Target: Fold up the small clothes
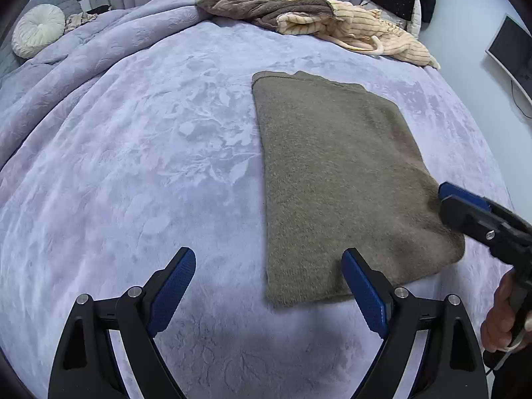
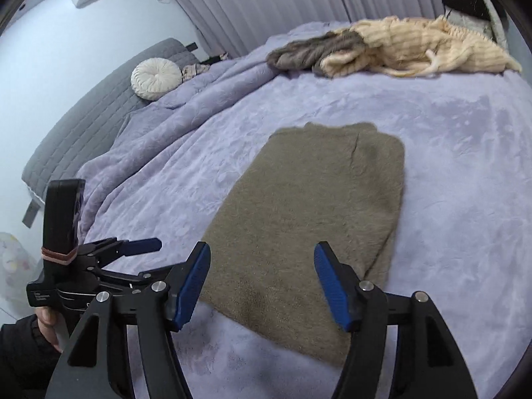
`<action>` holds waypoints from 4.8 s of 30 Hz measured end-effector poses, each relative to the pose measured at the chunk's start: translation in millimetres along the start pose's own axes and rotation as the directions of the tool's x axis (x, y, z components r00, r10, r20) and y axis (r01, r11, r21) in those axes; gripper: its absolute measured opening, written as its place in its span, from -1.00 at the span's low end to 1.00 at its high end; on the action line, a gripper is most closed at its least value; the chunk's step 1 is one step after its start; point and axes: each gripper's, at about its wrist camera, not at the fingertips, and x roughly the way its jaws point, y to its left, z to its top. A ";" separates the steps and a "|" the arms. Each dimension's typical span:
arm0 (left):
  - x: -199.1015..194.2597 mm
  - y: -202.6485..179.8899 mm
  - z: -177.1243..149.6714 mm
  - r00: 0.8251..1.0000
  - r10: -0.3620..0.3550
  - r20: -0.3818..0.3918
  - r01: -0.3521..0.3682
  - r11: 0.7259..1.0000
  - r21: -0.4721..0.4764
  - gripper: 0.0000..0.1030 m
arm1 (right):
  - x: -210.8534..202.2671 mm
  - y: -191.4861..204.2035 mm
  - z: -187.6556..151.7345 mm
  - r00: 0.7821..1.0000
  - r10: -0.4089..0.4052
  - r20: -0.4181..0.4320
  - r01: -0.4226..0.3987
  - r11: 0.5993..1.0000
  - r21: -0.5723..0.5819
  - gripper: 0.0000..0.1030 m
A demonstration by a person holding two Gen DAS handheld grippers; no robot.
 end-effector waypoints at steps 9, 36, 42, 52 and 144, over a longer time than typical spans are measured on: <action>19.7 28.9 39.0 0.991 -0.127 -0.049 0.121 0.987 -0.103 0.75 | -19.6 -62.5 -1.5 0.983 -0.185 0.019 0.180 0.970 0.161 0.48; 84.9 -39.2 76.9 0.939 -0.295 -0.176 0.300 0.954 0.000 -0.05 | 73.1 -61.2 28.7 0.988 -0.060 -0.144 0.079 0.988 0.131 -0.24; 69.0 -45.6 77.6 0.956 -0.251 -0.149 0.260 0.964 0.045 -0.08 | 56.9 -41.6 34.7 0.988 -0.114 -0.108 0.121 0.991 0.060 -0.28; 36.7 -41.8 63.4 0.960 -0.250 -0.124 0.259 0.964 0.065 -0.08 | 31.1 -17.8 28.7 0.988 -0.132 -0.077 0.135 0.990 0.037 -0.29; -64.4 2.7 -103.6 0.993 0.116 -0.008 -0.114 0.987 0.111 0.74 | -27.6 83.5 -82.2 0.967 -0.242 -0.082 0.226 0.960 -0.166 0.17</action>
